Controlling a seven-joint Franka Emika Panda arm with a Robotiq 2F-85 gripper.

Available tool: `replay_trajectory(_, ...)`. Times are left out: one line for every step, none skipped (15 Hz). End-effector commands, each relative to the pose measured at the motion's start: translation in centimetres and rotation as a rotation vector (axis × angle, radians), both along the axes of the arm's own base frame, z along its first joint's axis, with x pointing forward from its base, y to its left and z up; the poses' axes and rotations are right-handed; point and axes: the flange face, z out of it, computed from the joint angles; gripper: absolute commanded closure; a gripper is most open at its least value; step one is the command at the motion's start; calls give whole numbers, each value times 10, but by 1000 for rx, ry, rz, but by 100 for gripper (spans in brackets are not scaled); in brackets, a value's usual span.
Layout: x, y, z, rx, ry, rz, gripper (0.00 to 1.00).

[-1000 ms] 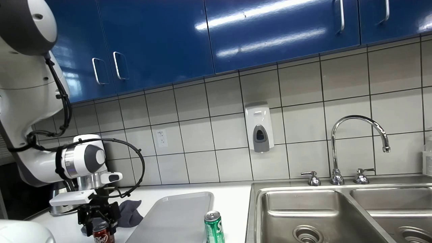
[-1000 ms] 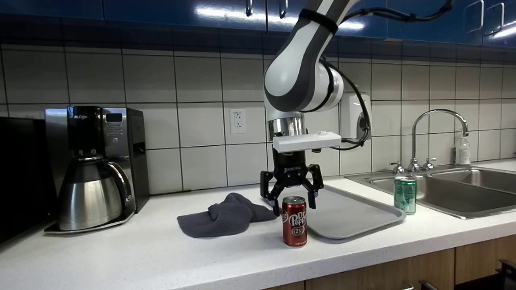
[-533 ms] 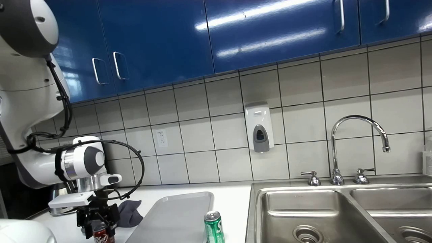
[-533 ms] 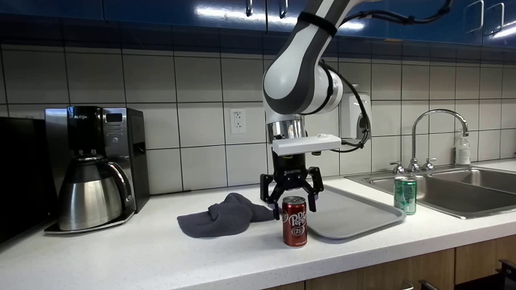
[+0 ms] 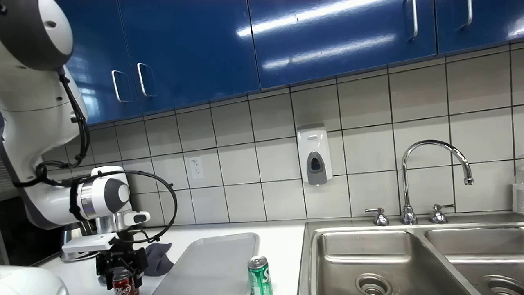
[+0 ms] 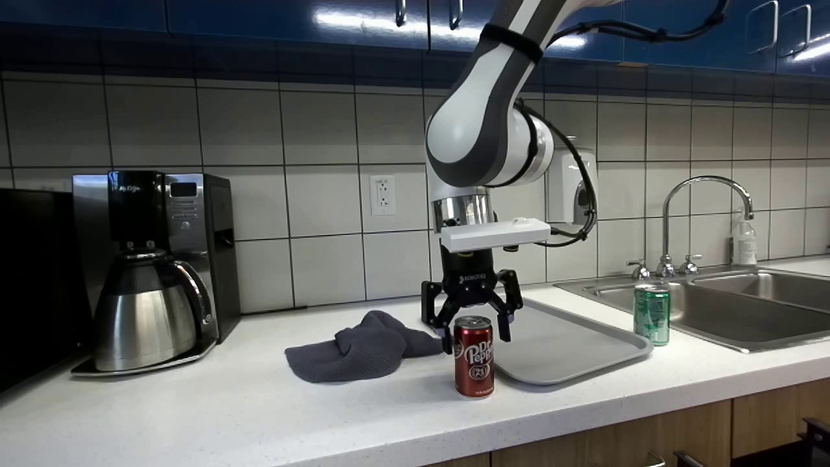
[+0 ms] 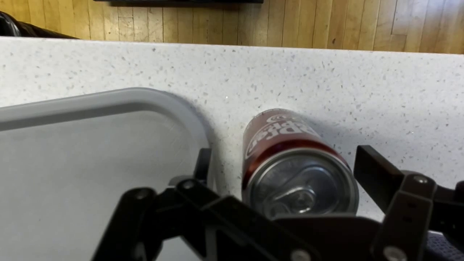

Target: Put the cans on the tray

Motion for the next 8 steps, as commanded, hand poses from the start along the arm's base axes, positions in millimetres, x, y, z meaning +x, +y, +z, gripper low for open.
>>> replay_trajectory(1, 3, 1, -2, -21, 1, 26)
replay_trajectory(1, 3, 1, -2, -23, 2, 32)
replay_trajectory(1, 3, 2, 0, -23, 2, 42)
replay_trajectory(1, 3, 2, 1, -24, 2, 50)
replay_trajectory(1, 4, 2, 2, -25, 2, 58)
replay_trajectory(0, 4, 3, 4, -24, 3, 62)
replay_trajectory(-1, 4, 3, 6, -23, 3, 62)
replay_trajectory(-1, 4, 5, 8, -22, 2, 62)
